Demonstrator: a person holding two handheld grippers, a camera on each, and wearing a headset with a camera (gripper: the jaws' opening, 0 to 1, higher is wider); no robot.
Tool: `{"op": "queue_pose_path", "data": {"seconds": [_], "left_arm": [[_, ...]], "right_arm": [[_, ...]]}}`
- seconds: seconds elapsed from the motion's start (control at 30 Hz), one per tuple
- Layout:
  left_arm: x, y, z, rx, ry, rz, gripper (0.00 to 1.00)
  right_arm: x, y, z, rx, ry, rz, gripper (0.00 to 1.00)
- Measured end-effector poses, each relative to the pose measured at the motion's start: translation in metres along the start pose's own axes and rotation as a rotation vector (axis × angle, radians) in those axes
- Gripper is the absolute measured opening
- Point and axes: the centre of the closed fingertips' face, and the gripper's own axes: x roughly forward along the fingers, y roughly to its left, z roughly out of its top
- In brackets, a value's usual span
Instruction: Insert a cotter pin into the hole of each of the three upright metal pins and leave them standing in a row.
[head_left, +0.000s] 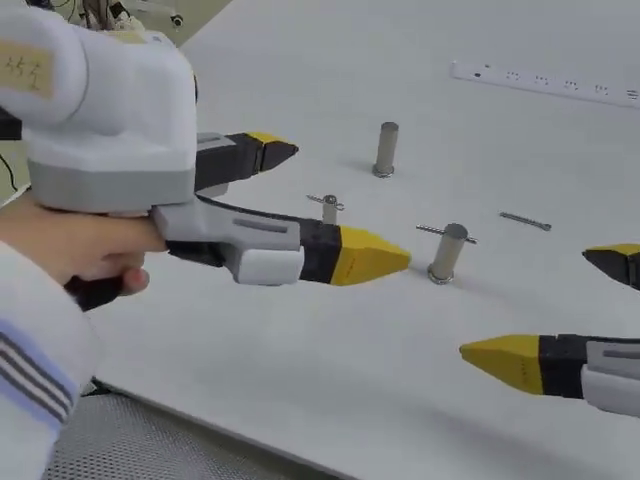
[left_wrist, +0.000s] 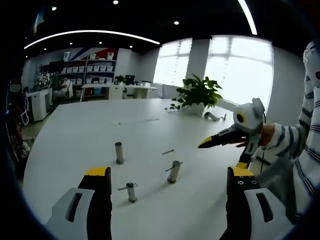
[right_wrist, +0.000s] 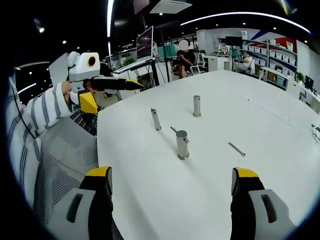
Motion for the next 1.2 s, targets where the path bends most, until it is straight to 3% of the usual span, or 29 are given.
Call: {"op": "queue_pose_path", "data": {"seconds": [0.17,0.27,0.3,0.47,0.7,0.83,0.93,1.07,1.2], "left_arm": [[0.009,0.013,0.014,0.024,-0.009,0.005,0.95],[0.013,0.02,0.019,0.053,0.006,0.006,0.95],[0.017,0.029,0.021,0.064,0.015,0.007,0.95],[0.024,0.052,0.035,0.095,0.04,0.005,0.95],[0.031,0.089,0.051,0.056,0.001,0.027,0.93],[0.034,0.103,0.052,0.038,-0.005,0.04,0.93],[0.039,0.108,0.054,-0.057,-0.042,0.016,0.92],[0.048,0.123,0.049,-0.033,-0.018,0.029,0.9],[0.06,0.13,0.038,-0.032,0.019,0.014,0.85]], "right_arm": [[-0.008,-0.002,-0.002,0.017,-0.002,-0.018,0.98],[-0.014,-0.009,-0.005,0.033,-0.013,-0.038,0.98],[-0.015,-0.011,-0.006,0.04,-0.02,-0.047,0.97],[-0.027,-0.021,-0.008,0.079,-0.048,-0.096,0.97],[-0.04,-0.03,-0.011,0.122,-0.077,-0.144,0.96],[-0.045,-0.031,-0.012,0.139,-0.086,-0.164,0.96],[-0.049,-0.034,-0.015,0.151,-0.092,-0.176,0.95],[-0.052,-0.036,-0.02,0.181,-0.098,-0.19,0.95],[-0.054,-0.037,-0.024,0.194,-0.094,-0.205,0.94]]}}
